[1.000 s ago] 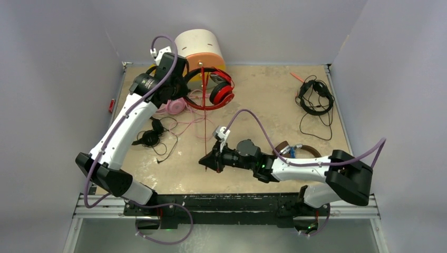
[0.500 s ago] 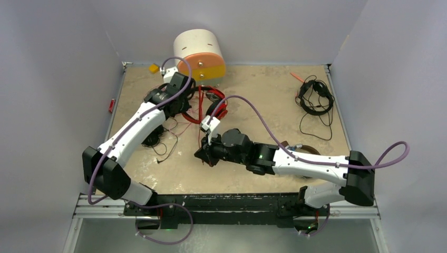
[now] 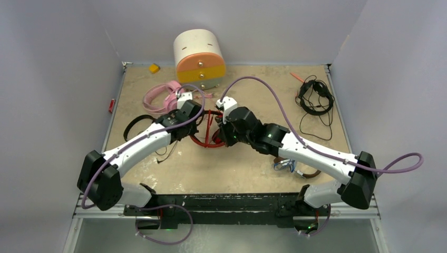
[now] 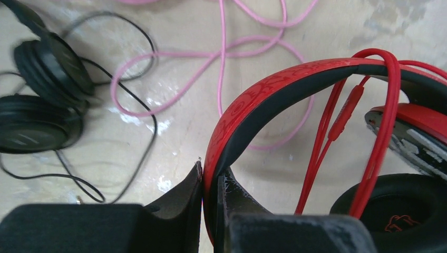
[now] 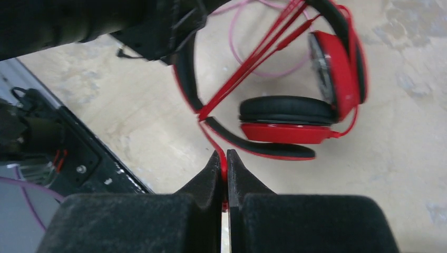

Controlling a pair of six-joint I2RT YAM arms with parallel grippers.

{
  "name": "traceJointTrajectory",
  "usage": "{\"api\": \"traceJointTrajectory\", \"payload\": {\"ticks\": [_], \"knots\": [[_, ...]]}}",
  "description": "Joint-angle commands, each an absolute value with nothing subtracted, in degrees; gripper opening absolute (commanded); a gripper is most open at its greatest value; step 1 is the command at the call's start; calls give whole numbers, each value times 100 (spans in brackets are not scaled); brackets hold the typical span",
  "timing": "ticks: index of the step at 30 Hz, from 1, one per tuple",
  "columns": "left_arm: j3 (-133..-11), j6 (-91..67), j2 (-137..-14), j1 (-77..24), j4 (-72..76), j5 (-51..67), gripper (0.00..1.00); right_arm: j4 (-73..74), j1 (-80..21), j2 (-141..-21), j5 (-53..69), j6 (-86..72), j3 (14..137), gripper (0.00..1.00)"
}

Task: Wrap the headphones
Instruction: Wrap the headphones cable around the headphones, then place the headphones at the center of the board.

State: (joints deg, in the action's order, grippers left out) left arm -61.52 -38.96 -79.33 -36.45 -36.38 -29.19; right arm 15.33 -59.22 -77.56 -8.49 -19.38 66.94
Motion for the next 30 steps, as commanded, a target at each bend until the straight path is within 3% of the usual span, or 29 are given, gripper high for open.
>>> {"api": "traceJointTrajectory", "payload": {"ticks": [1,6,30], "knots": [[-5403,-3631,-7479,-3697,-2366,-1918,0,1983,-5670,-7682,-817,-1926,6721,0],[-4796,-3504,-7471,-3804,-1736,-1226,0,2057,-5463,-7879,-825,-1889,6561,0],[-4569,-2953,-8295,-4791,-1158,-1636,1,1997,-4977,-8838,-795,-1725,6380,0]]}}
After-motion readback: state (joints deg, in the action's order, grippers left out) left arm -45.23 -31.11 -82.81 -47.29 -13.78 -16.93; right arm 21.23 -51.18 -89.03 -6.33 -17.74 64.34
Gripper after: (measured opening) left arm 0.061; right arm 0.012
